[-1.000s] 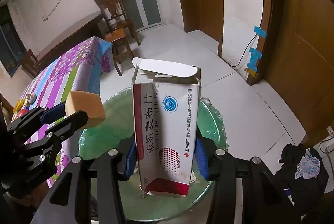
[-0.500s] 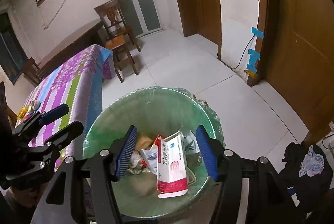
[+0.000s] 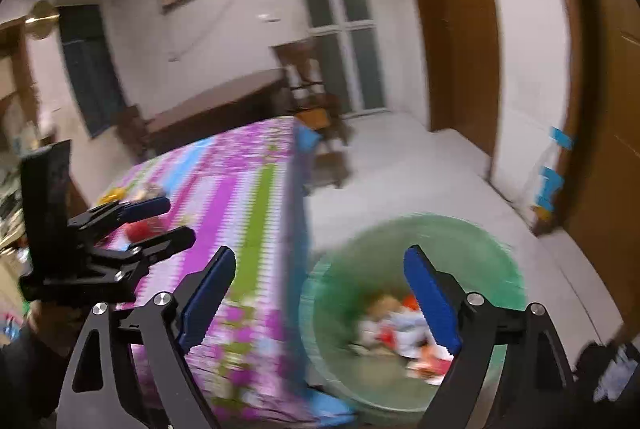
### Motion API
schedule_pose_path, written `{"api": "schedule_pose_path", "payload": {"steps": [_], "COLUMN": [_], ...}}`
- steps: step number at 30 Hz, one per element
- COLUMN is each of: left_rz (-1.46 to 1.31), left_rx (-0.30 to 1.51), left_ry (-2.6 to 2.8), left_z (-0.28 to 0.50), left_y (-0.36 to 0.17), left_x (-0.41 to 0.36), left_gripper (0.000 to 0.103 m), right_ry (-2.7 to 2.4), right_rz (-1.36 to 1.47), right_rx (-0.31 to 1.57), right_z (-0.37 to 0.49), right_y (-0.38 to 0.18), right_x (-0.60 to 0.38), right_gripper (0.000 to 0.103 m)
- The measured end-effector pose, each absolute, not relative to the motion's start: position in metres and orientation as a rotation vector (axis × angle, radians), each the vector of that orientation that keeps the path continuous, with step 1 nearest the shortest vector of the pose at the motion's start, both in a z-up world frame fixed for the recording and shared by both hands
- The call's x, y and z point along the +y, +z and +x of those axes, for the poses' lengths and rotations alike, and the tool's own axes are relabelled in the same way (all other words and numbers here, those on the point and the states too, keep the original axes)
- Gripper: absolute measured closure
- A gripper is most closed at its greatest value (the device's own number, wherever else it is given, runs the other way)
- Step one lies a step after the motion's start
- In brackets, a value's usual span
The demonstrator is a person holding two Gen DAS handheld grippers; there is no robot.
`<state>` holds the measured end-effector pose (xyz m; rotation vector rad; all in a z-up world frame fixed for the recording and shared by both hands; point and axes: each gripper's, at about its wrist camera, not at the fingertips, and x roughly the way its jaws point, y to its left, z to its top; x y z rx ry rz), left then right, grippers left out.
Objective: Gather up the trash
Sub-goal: 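Move both tools back from the bin over the table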
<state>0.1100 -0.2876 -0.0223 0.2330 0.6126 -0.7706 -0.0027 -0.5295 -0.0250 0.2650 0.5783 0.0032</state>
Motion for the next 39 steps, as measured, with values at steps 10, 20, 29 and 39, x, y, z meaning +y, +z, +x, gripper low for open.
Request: {"api": "schedule_pose_path", "payload": {"steps": [10, 20, 29, 39], "left_rz": [0.145, 0.038, -0.020, -0.047], "left_rx": [0.680, 0.761, 0.794, 0.802], "left_ry": [-0.439, -0.185, -0.131, -0.145], "left_z": [0.184, 0.259, 0.291, 0.307], "left_y": [-0.020, -0.015, -0.024, -0.032], "left_x": [-0.108, 0.046, 0.108, 0.135], "left_gripper": [0.020, 0.020, 0.018, 0.016], "right_ry": [0.303, 0.610, 0.728, 0.647], "right_rz": [0.194, 0.137, 0.154, 0.190], "right_rx": [0.643, 0.758, 0.986, 1.074], "right_z": [0.079, 0.167, 0.286, 0.360], "right_y": [-0.021, -0.015, -0.060, -0.092], "right_x": [-0.386, -0.216, -0.069, -0.028], "right_gripper": [0.017, 0.017, 0.040, 0.038]}}
